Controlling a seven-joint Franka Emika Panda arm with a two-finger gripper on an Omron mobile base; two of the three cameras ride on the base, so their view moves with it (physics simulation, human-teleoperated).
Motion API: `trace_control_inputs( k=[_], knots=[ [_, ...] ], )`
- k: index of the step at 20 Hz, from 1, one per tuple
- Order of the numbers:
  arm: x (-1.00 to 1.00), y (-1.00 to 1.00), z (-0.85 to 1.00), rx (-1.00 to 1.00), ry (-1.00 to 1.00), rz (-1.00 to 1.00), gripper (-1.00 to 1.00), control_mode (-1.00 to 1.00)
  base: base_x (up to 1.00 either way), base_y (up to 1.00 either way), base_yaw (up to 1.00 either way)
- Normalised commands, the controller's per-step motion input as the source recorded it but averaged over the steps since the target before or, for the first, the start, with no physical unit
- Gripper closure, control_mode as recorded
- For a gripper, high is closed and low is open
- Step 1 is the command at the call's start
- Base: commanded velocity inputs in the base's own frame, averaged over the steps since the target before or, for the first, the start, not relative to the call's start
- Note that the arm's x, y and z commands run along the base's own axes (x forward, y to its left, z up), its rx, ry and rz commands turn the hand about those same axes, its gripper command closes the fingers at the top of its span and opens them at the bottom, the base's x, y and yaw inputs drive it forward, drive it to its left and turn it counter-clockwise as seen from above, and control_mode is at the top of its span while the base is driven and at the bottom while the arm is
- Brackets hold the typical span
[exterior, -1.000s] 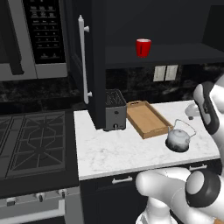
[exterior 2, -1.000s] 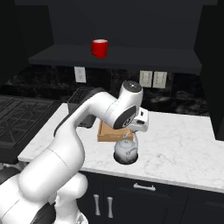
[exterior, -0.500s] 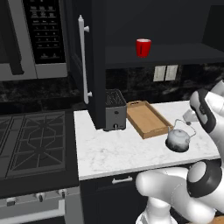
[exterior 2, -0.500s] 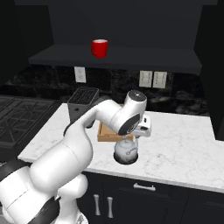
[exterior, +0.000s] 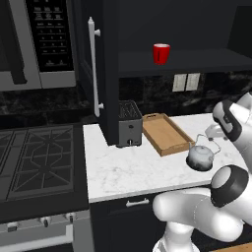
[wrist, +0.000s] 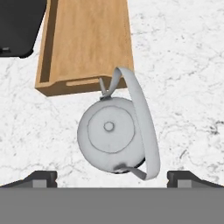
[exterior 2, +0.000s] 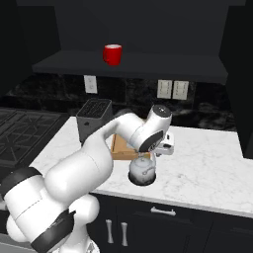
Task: Pick the kettle from the counter and place it on the tray. Then pick the mug from the cabinet and place it on the tray. Then close the cabinet doors.
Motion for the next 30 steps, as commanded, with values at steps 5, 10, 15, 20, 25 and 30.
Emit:
trace_control_inputs(
  k=[5, 10, 15, 20, 25, 30],
  knots=[
    [0.03, 0.00, -0.16, 0.01, 0.03, 0.04, -1.00, -1.00, 0.00, 0.00, 0.00],
    [0.04, 0.03, -0.17, 0.00, 0.03, 0.02, -1.00, -1.00, 0.00, 0.00, 0.00],
    [0.07, 0.01, -0.06, 0.01, 0.01, 0.02, -1.00, -1.00, 0.00, 0.00, 0.00],
    [0.08, 0.00, -0.11, 0.00, 0.02, 0.02, -1.00, -1.00, 0.00, 0.00, 0.00],
    [0.12, -0.01, -0.04, 0.04, 0.00, 0.04, -1.00, -1.00, 0.00, 0.00, 0.00],
    [0.04, -0.01, -0.06, 0.05, 0.00, 0.07, -1.00, -1.00, 0.00, 0.00, 0.00]
  ],
)
